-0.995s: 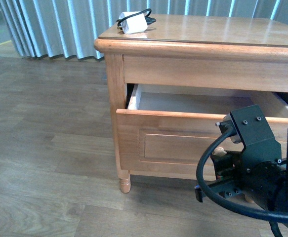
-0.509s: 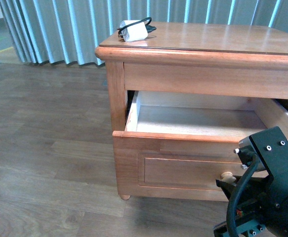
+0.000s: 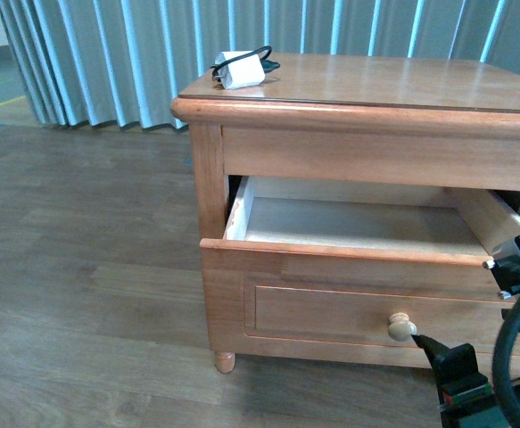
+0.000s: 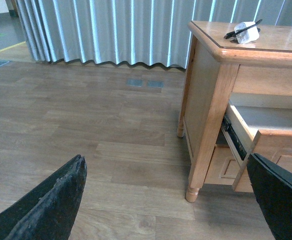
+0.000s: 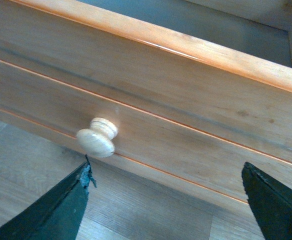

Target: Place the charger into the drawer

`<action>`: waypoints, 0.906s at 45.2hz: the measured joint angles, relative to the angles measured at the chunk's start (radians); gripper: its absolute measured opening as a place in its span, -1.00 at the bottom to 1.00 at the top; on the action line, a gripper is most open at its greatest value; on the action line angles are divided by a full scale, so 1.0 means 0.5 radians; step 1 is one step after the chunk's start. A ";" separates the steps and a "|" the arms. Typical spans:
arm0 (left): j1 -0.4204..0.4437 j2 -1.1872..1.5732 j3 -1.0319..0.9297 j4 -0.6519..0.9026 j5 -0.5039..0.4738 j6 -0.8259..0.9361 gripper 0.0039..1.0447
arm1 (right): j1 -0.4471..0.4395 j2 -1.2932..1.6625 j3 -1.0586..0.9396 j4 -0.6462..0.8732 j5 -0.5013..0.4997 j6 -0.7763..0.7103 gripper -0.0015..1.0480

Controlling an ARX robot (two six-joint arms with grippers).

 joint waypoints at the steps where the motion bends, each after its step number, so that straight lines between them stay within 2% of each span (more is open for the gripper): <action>1: 0.000 0.000 0.000 0.000 0.000 -0.001 0.89 | -0.008 -0.055 -0.024 -0.028 -0.027 -0.007 0.84; 17: 0.000 0.000 0.000 0.000 0.000 0.000 0.89 | -0.305 -1.022 -0.156 -0.697 -0.288 -0.020 0.84; 28: 0.000 0.000 0.000 0.000 0.000 0.000 0.89 | -0.764 -1.794 -0.160 -1.290 -0.631 0.024 0.84; 41: 0.000 0.000 0.000 0.000 0.000 0.000 0.89 | -1.249 -2.219 -0.187 -1.588 -1.054 0.074 0.84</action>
